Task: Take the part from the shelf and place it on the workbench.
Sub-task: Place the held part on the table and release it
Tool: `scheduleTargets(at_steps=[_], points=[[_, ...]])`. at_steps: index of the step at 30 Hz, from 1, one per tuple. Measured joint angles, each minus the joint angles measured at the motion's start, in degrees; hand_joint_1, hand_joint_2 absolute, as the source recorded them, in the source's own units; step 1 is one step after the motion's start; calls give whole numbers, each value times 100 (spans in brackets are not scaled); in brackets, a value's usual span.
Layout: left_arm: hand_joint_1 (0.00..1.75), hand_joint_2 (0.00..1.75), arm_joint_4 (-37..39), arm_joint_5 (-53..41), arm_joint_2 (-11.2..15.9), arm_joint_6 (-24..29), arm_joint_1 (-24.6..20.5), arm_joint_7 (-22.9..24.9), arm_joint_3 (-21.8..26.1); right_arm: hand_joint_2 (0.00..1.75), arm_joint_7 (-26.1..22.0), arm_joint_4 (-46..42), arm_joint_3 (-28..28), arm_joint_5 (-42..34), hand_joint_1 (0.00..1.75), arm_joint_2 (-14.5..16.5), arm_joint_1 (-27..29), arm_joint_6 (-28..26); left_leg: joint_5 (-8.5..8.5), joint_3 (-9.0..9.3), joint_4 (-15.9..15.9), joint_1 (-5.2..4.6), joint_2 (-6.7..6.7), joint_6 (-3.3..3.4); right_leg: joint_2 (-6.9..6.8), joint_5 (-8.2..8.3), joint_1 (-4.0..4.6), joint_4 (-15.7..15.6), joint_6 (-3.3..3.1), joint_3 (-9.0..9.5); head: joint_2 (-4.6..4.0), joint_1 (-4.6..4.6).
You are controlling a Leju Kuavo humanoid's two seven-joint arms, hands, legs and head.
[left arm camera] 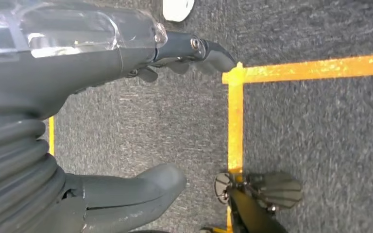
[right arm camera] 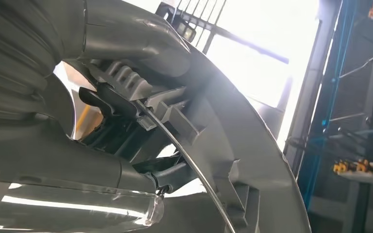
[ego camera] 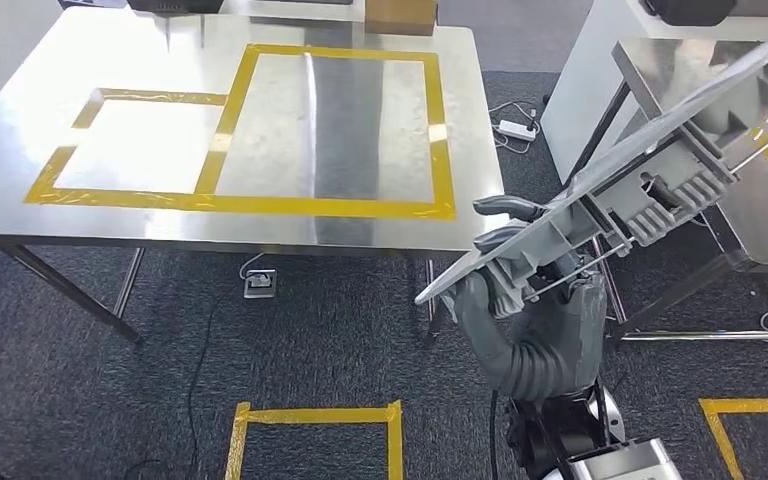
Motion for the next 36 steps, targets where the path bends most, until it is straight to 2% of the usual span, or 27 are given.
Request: scheduleTargets(at_steps=[1,3,4,5,6,7,9,10,11,12,13,14,16,17,19,20,21,24,25,26,27,28,30,31,33,35,36], points=[[0,175,-1,0,0,0,-1,-1,0,175,-1,1,0,0,175,1,-7,1,-32,49,-9,0,-4,32,3,-63,1,308,15,-173,0,30],[0,175,-1,0,-2,-1,-1,-1,-1,175,-1,7,0,0,175,2,-11,-1,-117,142,-13,-28,-3,82,7,-328,13,1063,30,-662,0,96],[0,175,-1,0,-2,-1,1,3,-1,175,-1,15,1,0,175,3,-5,-1,-166,197,-13,-49,-4,97,8,-449,22,1344,22,-895,0,126],[0,175,-1,-1,-2,-1,4,9,0,175,-1,26,1,0,175,2,2,-1,-215,258,-13,-73,-6,111,9,-493,34,1477,0,-1060,0,155],[0,175,-1,-1,-2,-1,5,16,1,175,-1,37,1,-1,175,2,6,-1,-267,331,-14,-102,-11,119,11,-401,54,1411,-41,-1133,0,183],[0,175,-1,-2,-2,-1,5,24,1,175,-2,44,1,-1,175,2,9,-1,-320,415,-16,-135,-15,124,15,-172,86,1172,-105,-1124,0,207],[0,175,1,-2,-19,-3,1,37,0,175,-15,48,-1,-2,175,2,17,-1,-422,554,-33,-184,-19,124,29,396,192,515,-302,-1008,-1,204],[0,175,-1,-1,-30,-3,-5,46,0,175,-28,49,-3,-5,175,3,26,-1,-456,594,-50,-184,-21,115,43,547,241,276,-406,-959,-1,179],[0,175,-1,-1,-40,-3,-9,55,0,175,-46,48,-3,-9,175,3,36,-1,-480,612,-72,-170,-21,99,53,620,279,114,-494,-918,-1,167],[0,175,-1,-1,-50,-4,-13,66,0,175,-67,46,-4,-18,175,4,53,-1,-472,637,-73,-158,-17,72,59,591,299,43,-550,-885,-1,161],[0,175,-1,-2,-49,-4,-15,74,1,175,-92,44,-5,-35,175,5,71,-1,-454,665,-75,-148,-17,44,64,610,302,-72,-586,-809,0,184],[0,175,0,-2,-44,-6,-15,78,1,175,-125,42,-5,-59,175,9,91,0,-450,699,-48,-153,-23,21,51,646,287,-191,-590,-699,0,218],[0,175,2,-3,-28,-8,-24,74,0,175,-197,44,-7,-108,175,38,119,-1,-530,636,208,-149,-70,-31,27,663,221,-374,-577,-472,0,209],[0,175,2,-3,-10,-8,-29,68,-1,175,-231,45,-7,-124,175,60,125,-1,-636,487,464,-126,-93,-67,13,654,184,-433,-552,-390,0,191],[0,175,1,-4,32,-7,-27,55,-2,175,-289,49,-8,-155,175,95,149,-2,-859,57,1031,-44,-107,-181,10,592,121,-460,-490,-309,0,131],[0,175,1,-4,62,-1,-16,44,-2,175,-317,56,-9,-184,175,109,171,-3,-891,-120,1183,6,-99,-244,14,545,83,-455,-441,-273,0,115],[0,175,0,-3,96,9,-5,24,-1,175,-347,67,-9,-220,175,121,191,-3,-818,-219,1171,58,-85,-313,22,491,37,-444,-383,-226,0,103],[0,175,1,3,186,38,7,-105,-1,175,-499,101,-11,-347,175,178,216,-3,-161,-127,401,198,-16,-547,42,268,-114,-333,-165,-60,-1,40],[0,175,0,3,205,43,4,-129,-2,175,-577,110,-15,-393,175,203,224,-3,-52,-99,211,201,15,-547,46,195,-132,-279,-93,-46,-1,-20],[0,175,0,3,221,48,3,-117,-2,175,-652,117,-21,-436,175,230,234,-4,-19,-109,148,197,38,-494,48,130,-135,-229,-33,-49,-1,-55],[0,175,-1,2,235,54,2,-67,-2,175,-709,124,-28,-472,175,252,252,-4,-77,-141,193,174,48,-399,47,87,-132,-203,5,-51,-1,-69],[0,175,-3,2,257,62,0,-3,-2,175,-748,131,-35,-501,175,269,272,-4,-93,-138,202,166,53,-293,44,53,-130,-198,31,-55,0,-56],[0,175,-4,1,282,67,2,100,0,175,-784,140,-45,-528,175,287,300,-3,-124,-91,215,163,34,-198,32,36,-149,-84,61,-82,0,35],[0,175,-4,0,289,67,1,121,1,175,-798,145,-49,-535,175,292,305,-3,-144,-47,204,156,28,-168,29,14,-149,128,71,-195,0,75],[0,175,-3,0,298,67,-2,142,1,175,-811,153,-55,-540,175,309,307,-3,-205,49,172,127,28,-112,28,-165,-119,869,51,-650,0,175],[0,175,-3,0,302,67,-2,155,1,175,-820,174,-60,-548,175,324,317,-3,-289,166,148,74,23,-68,29,-416,-67,1490,-29,-1129,0,256],[0,175,-2,-1,304,69,-2,155,1,175,-836,182,-69,-554,175,333,330,-3,-340,235,142,39,16,-51,31,-428,-30,1561,-96,-1260,0,280]])
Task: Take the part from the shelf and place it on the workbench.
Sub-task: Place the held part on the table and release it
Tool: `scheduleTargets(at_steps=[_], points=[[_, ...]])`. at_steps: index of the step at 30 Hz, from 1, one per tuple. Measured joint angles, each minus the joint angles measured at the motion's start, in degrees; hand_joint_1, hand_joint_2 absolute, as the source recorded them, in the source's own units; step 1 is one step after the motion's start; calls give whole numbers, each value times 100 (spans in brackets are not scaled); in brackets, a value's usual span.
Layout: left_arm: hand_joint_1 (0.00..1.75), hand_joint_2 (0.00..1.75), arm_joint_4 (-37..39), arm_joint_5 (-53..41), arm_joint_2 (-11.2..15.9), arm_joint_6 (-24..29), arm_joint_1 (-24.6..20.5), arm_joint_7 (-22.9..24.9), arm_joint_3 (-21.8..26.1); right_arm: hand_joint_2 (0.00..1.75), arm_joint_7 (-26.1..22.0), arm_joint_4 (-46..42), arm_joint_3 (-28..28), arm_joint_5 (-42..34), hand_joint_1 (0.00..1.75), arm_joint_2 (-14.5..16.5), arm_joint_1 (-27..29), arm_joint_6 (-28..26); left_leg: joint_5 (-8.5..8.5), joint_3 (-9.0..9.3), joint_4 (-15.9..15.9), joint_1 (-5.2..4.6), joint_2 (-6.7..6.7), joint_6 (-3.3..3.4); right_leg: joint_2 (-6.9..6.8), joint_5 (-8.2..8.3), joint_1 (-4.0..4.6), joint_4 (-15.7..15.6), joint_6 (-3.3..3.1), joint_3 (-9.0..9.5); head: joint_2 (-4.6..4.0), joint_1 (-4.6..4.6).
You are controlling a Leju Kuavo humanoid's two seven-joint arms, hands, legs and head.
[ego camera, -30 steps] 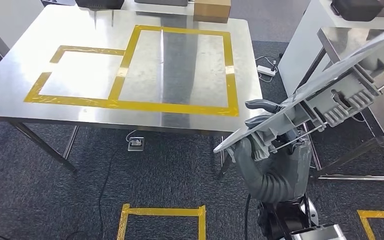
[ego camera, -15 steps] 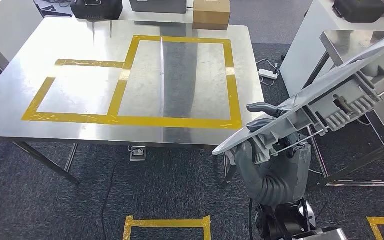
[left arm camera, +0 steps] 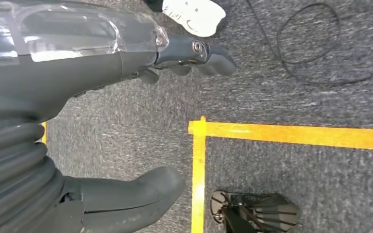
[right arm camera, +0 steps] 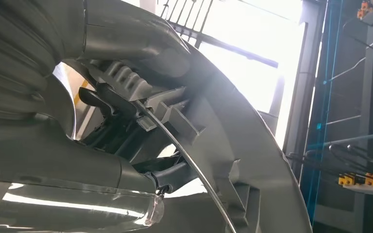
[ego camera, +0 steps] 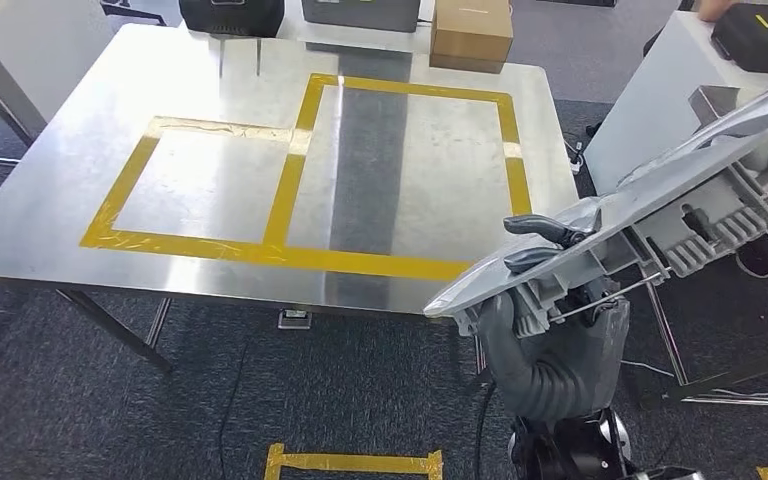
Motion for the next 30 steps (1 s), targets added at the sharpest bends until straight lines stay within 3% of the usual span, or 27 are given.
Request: scheduleTargets(at_steps=[1,3,4,5,6,7,10,12,14,15,16,18,19,20,22,23,25,30], points=[[0,175,1,0,5,3,-2,-1,1,175,-33,5,-20,-6,175,13,16,0,-53,80,-6,-40,-10,15,4,119,51,-107,-99,-48,0,29],[0,175,4,-1,11,13,-6,-8,6,175,-113,-2,-85,-16,175,50,40,-1,-152,247,-45,-114,-23,36,17,693,212,-718,-364,35,0,84],[0,175,7,0,8,17,-12,-12,9,175,-143,-12,-115,-23,175,68,43,-3,-189,320,-82,-138,-37,35,35,929,292,-1009,-502,93,0,67],[0,175,10,0,4,22,-21,-17,12,175,-156,-27,-140,-32,175,82,42,-5,-217,367,-123,-148,-45,29,49,1082,358,-1263,-614,166,0,42],[0,175,12,0,4,27,-33,-21,14,175,-161,-44,-161,-39,175,96,44,-7,-219,410,-151,-147,-48,22,56,1132,402,-1424,-689,215,0,15],[0,175,11,0,12,30,-46,-26,15,175,-161,-58,-182,-45,175,109,46,-9,-196,454,-176,-147,-51,-6,63,1099,413,-1527,-721,280,0,-4],[0,175,13,-2,46,39,-66,-46,19,175,-161,-75,-227,-55,175,166,42,-12,-224,482,-55,-134,-74,-79,39,1134,363,-1864,-685,599,0,15],[0,175,17,-4,72,50,-77,-84,20,175,-161,-74,-229,-80,175,204,33,-13,-453,211,417,-106,-112,-136,23,1125,321,-1944,-621,734,0,-39],[0,175,19,-5,111,63,-71,-165,20,175,-161,-63,-228,-115,175,227,52,-13,-671,-212,961,-46,-117,-239,17,1066,275,-1933,-547,784,0,-90],[0,175,20,-5,128,73,-65,-209,21,175,-161,-54,-228,-127,175,233,65,-13,-639,-353,1049,-7,-109,-315,19,1022,236,-1909,-494,806,0,-105],[0,175,21,-5,140,80,-61,-243,21,175,-161,-43,-228,-131,175,235,73,-13,-472,-402,950,40,-92,-406,23,966,183,-1868,-433,827,0,-114],[0,175,25,-6,148,88,-58,-275,22,175,-151,-27,-229,-129,175,233,72,-12,30,-294,416,127,-35,-628,29,811,61,-1730,-292,859,0,-142],[0,175,36,-7,128,86,-54,-285,22,175,-143,-21,-229,-126,175,231,64,-11,180,-228,193,151,-12,-719,38,727,25,-1632,-225,850,0,-205],[0,175,40,-7,123,87,-52,-294,22,175,-131,-17,-227,-121,175,229,54,-10,218,-189,75,151,5,-645,49,671,14,-1558,-175,829,0,-257],[0,175,51,-5,107,88,-46,-309,21,175,-106,-10,-219,-115,175,225,39,-8,140,-187,61,121,12,-366,70,631,42,-1490,-138,787,0,-281],[0,175,47,-4,117,89,-44,-318,21,175,-94,-10,-213,-110,175,223,33,-7,118,-189,67,107,10,-218,72,643,50,-1513,-145,788,0,-239],[0,175,52,-3,105,81,-40,-338,21,175,-70,-9,-205,-84,175,215,12,-5,118,-191,58,100,0,-230,70,655,48,-1562,-159,813,0,-179],[0,175,54,-4,88,52,-50,-322,20,175,152,-11,-200,99,175,150,-61,-2,90,-172,54,88,-40,-184,54,660,44,-1642,-161,875,0,-88]])
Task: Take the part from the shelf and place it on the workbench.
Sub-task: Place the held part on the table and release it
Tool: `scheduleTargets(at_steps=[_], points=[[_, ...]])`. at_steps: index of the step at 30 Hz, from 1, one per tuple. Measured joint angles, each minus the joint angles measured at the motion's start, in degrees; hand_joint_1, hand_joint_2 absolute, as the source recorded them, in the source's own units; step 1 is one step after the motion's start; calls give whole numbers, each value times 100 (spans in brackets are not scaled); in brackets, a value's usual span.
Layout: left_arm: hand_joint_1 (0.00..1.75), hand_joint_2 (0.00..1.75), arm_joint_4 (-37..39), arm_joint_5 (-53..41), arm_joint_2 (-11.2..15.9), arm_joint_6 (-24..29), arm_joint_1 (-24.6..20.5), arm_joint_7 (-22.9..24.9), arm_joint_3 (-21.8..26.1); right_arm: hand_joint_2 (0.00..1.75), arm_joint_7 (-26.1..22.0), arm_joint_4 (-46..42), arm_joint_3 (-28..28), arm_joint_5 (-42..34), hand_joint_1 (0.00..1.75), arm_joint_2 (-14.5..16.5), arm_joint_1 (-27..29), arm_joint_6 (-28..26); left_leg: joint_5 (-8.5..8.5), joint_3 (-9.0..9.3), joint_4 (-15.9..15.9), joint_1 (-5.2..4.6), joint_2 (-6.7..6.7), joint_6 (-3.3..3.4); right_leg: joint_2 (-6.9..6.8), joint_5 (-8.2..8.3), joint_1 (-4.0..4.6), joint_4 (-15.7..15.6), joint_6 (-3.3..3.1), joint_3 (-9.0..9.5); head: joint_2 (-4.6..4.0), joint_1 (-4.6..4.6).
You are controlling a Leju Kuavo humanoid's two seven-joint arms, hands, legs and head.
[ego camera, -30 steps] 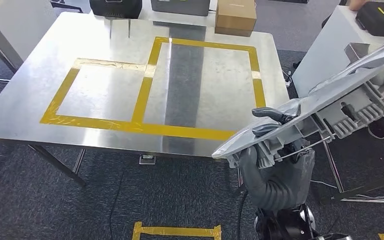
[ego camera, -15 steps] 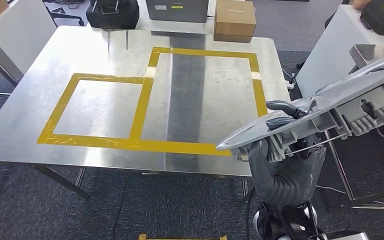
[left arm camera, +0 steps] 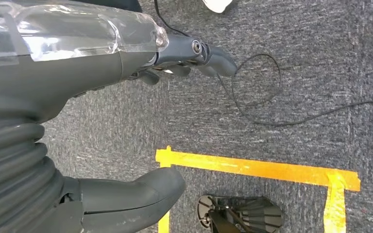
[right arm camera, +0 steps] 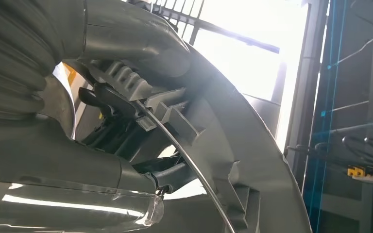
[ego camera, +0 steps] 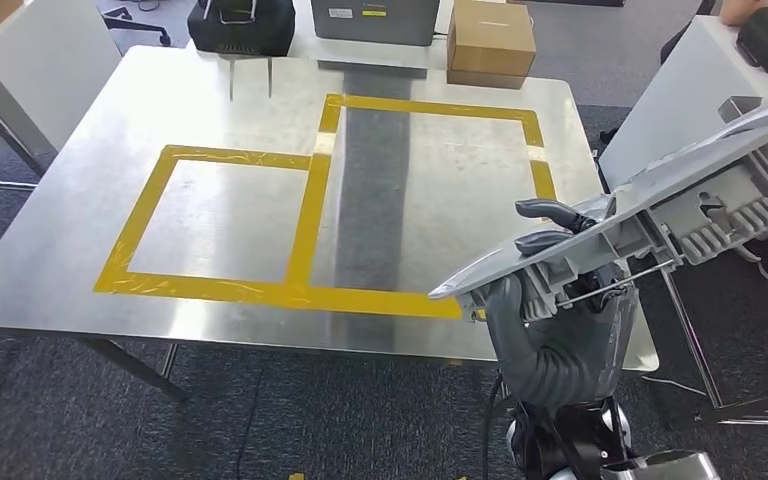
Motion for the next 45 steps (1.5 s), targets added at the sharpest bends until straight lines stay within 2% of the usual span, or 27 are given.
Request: scheduleTargets(at_steps=[3,6,8,12,15,18,20,26,30,37,45], points=[[0,175,0,-1,2,-30,-2,27,0,175,361,-3,14,173,175,-123,-100,80,-3,2,0,-12,-23,10,-13,1,-7,-21,28,12,0,25],[0,175,1,-2,3,-63,-1,12,0,175,917,-22,37,484,175,-313,-304,447,-3,0,0,-22,-30,24,-15,6,-21,-42,143,20,0,37],[0,175,1,-2,3,-85,-1,-21,1,175,1390,-50,72,744,175,-475,-547,983,1,1,-1,-25,-25,34,-14,10,-26,-49,192,21,0,38],[0,175,1,-2,-12,-163,-1,-56,-5,175,2420,-105,225,987,175,-830,-1352,2442,18,7,-14,-31,-11,55,-13,21,-27,-50,212,18,0,21],[0,175,2,-2,-40,-207,2,-68,-16,175,3010,-99,422,819,175,-1051,-2120,3427,34,6,-25,-32,-3,60,-14,28,-26,-50,223,16,0,17],[0,175,2,-2,-81,-267,0,-72,-20,175,3506,11,696,448,175,-1143,-2944,4381,42,8,-36,-33,30,64,-11,32,-25,-47,227,12,0,11],[0,175,2,-2,-117,-290,-13,-57,-22,175,3712,204,915,237,175,-1152,-3498,4770,42,15,-42,-33,48,64,-6,34,-25,-46,229,10,0,0],[0,175,2,-2,-186,-321,-26,-38,-24,175,3849,593,1367,91,175,-1168,-4261,4991,44,14,-54,-32,52,66,-6,34,-25,-48,230,9,0,1],[0,175,2,-2,-228,-378,-42,-7,-28,175,4080,1069,1784,-1,175,-1152,-4895,5496,43,12,-59,-33,66,67,-2,34,-26,-52,230,8,0,1],[0,175,2,-2,-301,-436,-71,220,-88,175,4040,2889,2546,-30,175,-841,-5856,6142,44,13,-61,-33,88,67,1,36,-24,-53,230,7,0,-3],[0,175,2,-2,-319,-457,-118,289,-214,175,3685,5499,3056,404,175,-433,-6104,6063,44,12,-60,-31,56,68,-12,37,-25,-54,229,8,0,-3]])
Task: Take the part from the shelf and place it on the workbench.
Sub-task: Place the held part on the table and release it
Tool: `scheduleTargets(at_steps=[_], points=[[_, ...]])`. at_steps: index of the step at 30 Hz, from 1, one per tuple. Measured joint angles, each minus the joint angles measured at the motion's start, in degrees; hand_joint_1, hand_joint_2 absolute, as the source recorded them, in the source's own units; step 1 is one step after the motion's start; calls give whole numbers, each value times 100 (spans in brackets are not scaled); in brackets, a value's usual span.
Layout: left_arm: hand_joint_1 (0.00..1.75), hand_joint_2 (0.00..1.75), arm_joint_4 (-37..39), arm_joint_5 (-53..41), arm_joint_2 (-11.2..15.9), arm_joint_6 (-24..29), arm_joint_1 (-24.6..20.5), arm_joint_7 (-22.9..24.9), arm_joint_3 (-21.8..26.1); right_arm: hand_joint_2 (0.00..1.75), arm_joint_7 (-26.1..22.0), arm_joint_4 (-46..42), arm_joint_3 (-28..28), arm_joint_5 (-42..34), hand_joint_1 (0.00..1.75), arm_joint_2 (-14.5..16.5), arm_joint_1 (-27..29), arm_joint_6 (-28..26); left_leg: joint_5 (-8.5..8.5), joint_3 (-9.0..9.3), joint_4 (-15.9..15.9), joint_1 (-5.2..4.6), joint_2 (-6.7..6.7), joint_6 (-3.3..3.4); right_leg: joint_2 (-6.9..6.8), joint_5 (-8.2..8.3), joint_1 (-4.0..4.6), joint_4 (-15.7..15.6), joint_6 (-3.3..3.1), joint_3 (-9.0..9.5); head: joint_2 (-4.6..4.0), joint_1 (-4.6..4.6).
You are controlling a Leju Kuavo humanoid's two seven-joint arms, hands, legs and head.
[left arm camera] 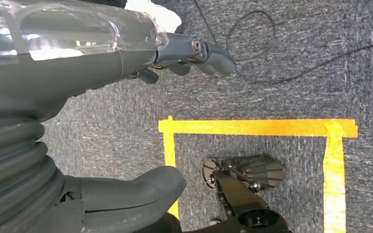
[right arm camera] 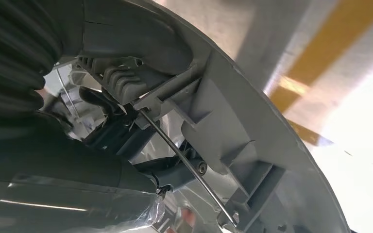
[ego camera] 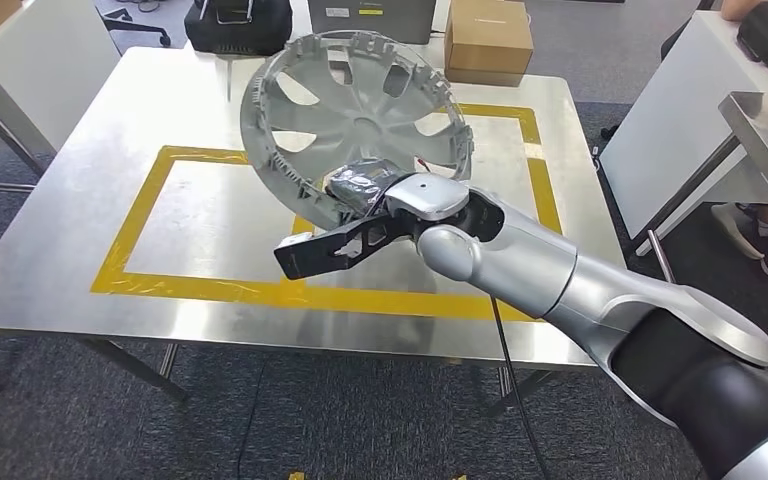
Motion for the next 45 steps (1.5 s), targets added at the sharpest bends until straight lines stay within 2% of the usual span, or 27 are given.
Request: scheduleTargets(at_steps=[5,13,17,21,30,35,37,40,43,45], points=[[0,175,0,0,-20,0,-11,3,-37,175,206,1110,181,17,175,101,-11,28,0,1,1,-1,-28,0,0,0,-4,-5,0,-1,0,-3],[0,175,0,0,-28,-41,-2,-83,-117,175,407,2168,223,39,175,90,-12,28,0,-6,1,-1,-90,0,-22,-1,-5,-7,0,1,0,3],[0,175,0,3,-27,-175,1,-324,-135,175,493,2360,226,91,0,80,-31,47,0,-2,1,-3,-92,-1,-22,-1,-5,-7,1,0,0,-4],[0,0,0,74,-27,-226,1,-576,-189,175,440,2458,226,203,0,67,-94,52,3,0,-1,-1,-98,-4,-23,-1,-3,-6,1,2,0,-9],[0,0,-2,123,-25,-238,-23,-614,-279,175,-53,2454,222,196,0,236,-276,-220,11,6,-3,-1,-80,-9,-20,-1,-4,-2,1,7,0,-11],[0,0,-6,40,-18,-238,-22,-574,-281,175,-446,2100,154,-294,0,364,-363,-822,13,10,-5,-1,-50,-8,-11,0,-3,0,0,7,0,-6],[0,0,-9,17,-7,-231,-22,-585,-280,175,-448,1732,57,-680,0,392,-397,-1303,13,19,-6,-1,-39,-8,-4,0,-3,0,0,7,0,-9],[0,0,-12,16,15,-190,-14,-630,-280,175,-676,912,-271,-1445,0,360,-268,-2700,13,30,-10,-1,-61,-9,-8,-1,-2,-3,0,14,0,-17],[0,0,-13,67,25,-97,39,-710,-274,175,-1367,-334,-805,-2210,0,241,363,-4078,9,57,-17,4,-122,-12,-43,-15,0,-19,-9,55,0,-16],[0,0,-13,95,29,-48,101,-759,-263,175,-1778,-1240,-1103,-2500,0,147,924,-4526,3,80,-24,6,-162,-18,-67,-28,-1,-35,-9,90,0,-14]])
